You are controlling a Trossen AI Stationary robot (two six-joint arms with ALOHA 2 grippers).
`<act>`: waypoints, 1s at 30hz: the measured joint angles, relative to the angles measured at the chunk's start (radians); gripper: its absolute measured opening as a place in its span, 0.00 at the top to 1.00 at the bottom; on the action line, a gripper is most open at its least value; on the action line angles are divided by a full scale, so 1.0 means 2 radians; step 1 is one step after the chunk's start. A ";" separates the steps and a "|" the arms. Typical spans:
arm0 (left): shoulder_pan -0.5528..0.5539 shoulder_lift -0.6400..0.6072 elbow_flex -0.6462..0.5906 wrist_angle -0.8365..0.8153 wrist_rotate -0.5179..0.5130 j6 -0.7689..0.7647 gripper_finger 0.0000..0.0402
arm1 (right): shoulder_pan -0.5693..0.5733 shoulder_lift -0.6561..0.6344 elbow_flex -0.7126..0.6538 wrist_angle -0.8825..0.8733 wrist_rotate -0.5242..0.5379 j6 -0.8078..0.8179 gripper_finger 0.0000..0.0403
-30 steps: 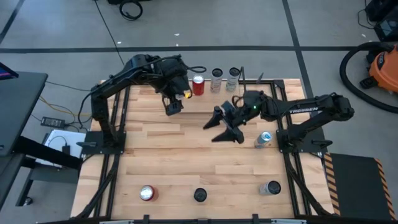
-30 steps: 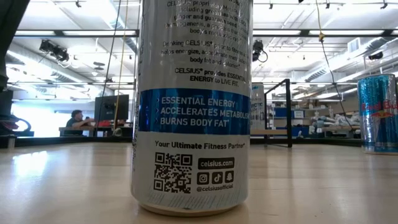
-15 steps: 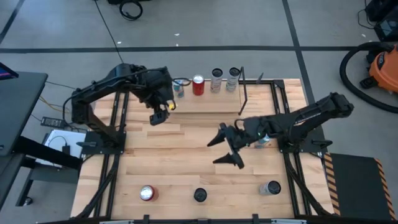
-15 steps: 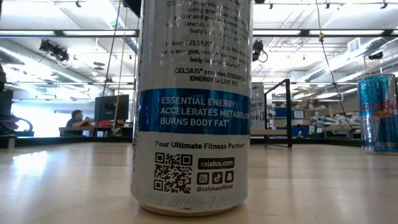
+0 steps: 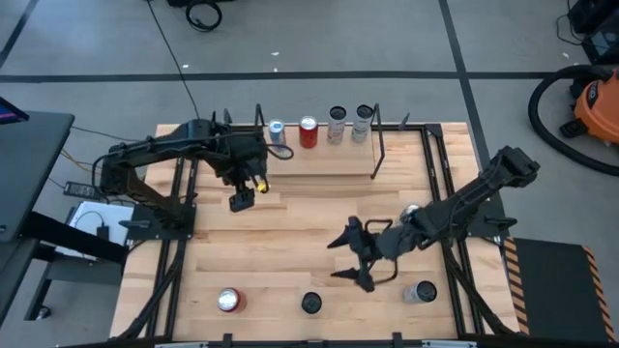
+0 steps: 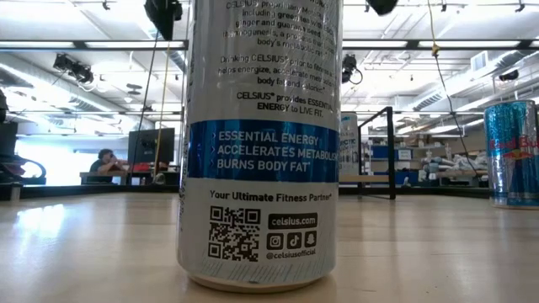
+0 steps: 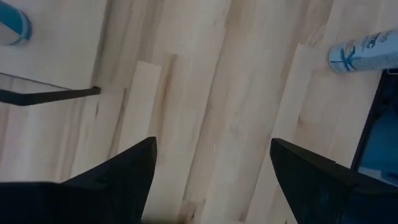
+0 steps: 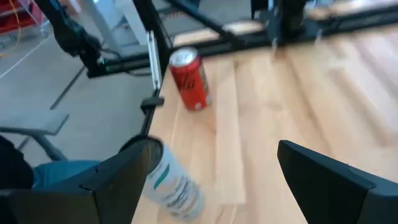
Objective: Place canned beverage on shelf
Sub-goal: Put the white-blue soda can on the shelf aligned with the other white-blue soda can
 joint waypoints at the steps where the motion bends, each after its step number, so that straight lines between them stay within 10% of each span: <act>1: -0.004 0.000 -0.005 0.002 0.000 0.000 0.21 | 0.004 0.010 0.000 0.004 0.000 0.007 0.10; 30: -0.039 0.001 -0.043 0.094 -0.001 -0.065 0.21 | 0.074 0.137 0.000 0.109 0.006 -0.004 0.10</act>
